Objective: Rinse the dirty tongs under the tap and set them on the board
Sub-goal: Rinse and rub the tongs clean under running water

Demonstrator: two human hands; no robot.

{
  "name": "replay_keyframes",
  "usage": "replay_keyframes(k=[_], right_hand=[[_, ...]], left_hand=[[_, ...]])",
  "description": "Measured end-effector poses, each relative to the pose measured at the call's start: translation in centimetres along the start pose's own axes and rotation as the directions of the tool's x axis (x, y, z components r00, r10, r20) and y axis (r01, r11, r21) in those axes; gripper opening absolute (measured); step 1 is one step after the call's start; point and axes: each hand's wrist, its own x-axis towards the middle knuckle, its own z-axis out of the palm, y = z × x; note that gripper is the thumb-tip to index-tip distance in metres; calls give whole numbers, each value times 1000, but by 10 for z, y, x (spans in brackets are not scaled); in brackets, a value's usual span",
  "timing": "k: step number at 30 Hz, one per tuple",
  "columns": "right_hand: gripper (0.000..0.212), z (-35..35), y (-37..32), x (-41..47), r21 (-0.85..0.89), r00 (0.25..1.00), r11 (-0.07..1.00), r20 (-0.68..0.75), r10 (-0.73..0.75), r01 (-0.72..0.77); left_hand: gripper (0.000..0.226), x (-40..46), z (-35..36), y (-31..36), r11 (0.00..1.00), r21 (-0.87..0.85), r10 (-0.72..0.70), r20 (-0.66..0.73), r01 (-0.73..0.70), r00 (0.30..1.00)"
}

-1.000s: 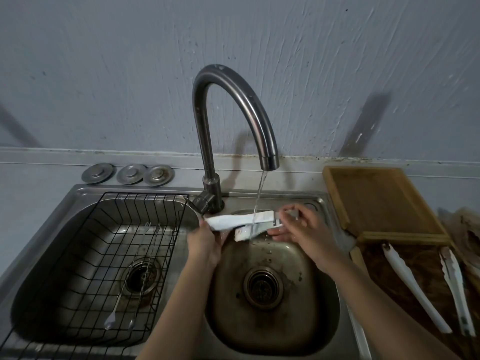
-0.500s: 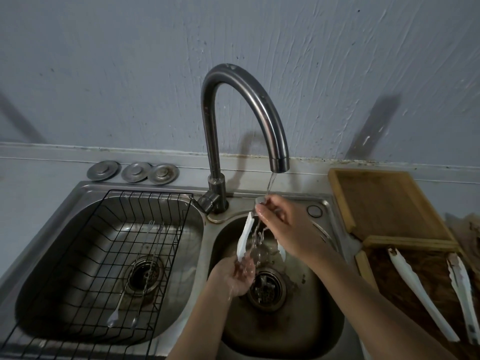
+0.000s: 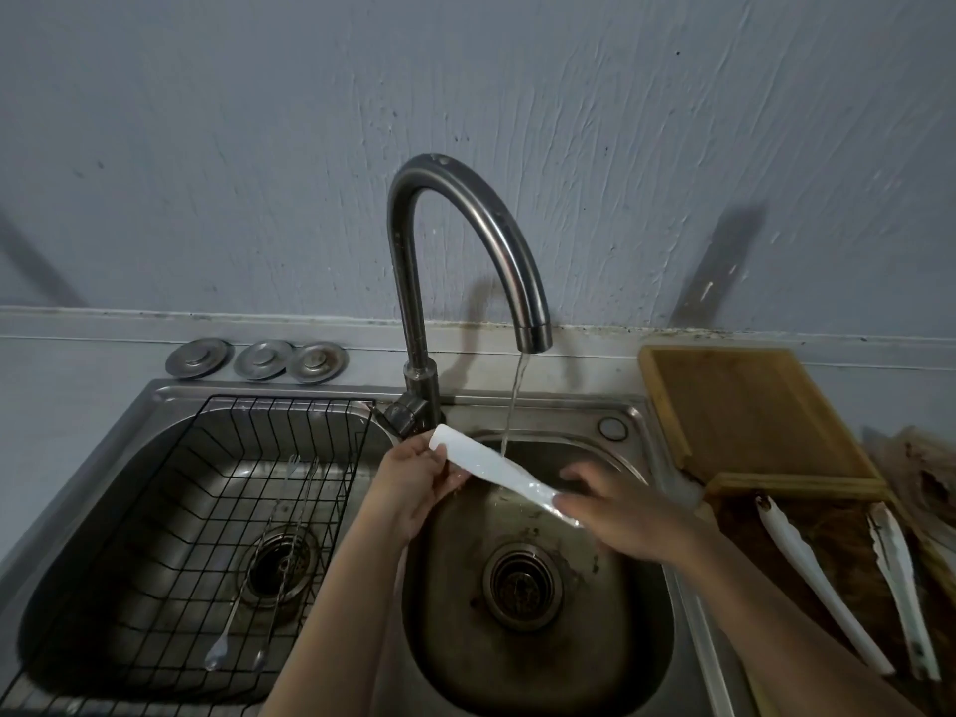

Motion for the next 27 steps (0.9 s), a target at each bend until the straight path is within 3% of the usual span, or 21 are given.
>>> replay_keyframes(k=[4,6,8,10,12,14,16,18,21,27], right_hand=[[68,26,-4,2,36,995,997,66,71,-73],[65,38,-3,6,141,994,986,69,84,-93],[58,40,-4,9,256,994,961,52,98,-108],[48,37,-7,10,353,995,931,64,78,-96],[36,33,-8,10,474,997,878,68,47,-74],[29,29,-9,9,560,998,827,55,10,-39],[28,26,-7,7,551,999,835,28,-25,5],[28,25,-6,6,517,999,855,-5,-45,41],[24,25,0,6,509,996,857,-61,-57,80],[26,27,17,11,555,983,820,-179,-45,138]], left_hand=[[23,-5,6,1,988,138,73,22,-76,997],[21,-5,6,2,984,144,104,-3,-102,995],[16,-1,-1,0,959,255,139,-57,-120,989],[20,6,-9,-4,847,502,286,-152,-176,946],[31,9,-14,-4,705,682,469,-243,-194,849],[38,12,-16,0,583,785,598,-238,-211,766],[42,16,-15,5,446,872,663,-170,-202,729],[34,21,-13,9,391,903,685,-157,-177,712],[20,26,-10,8,392,906,696,-182,-156,694],[15,31,-6,16,335,937,683,-169,-100,711]])
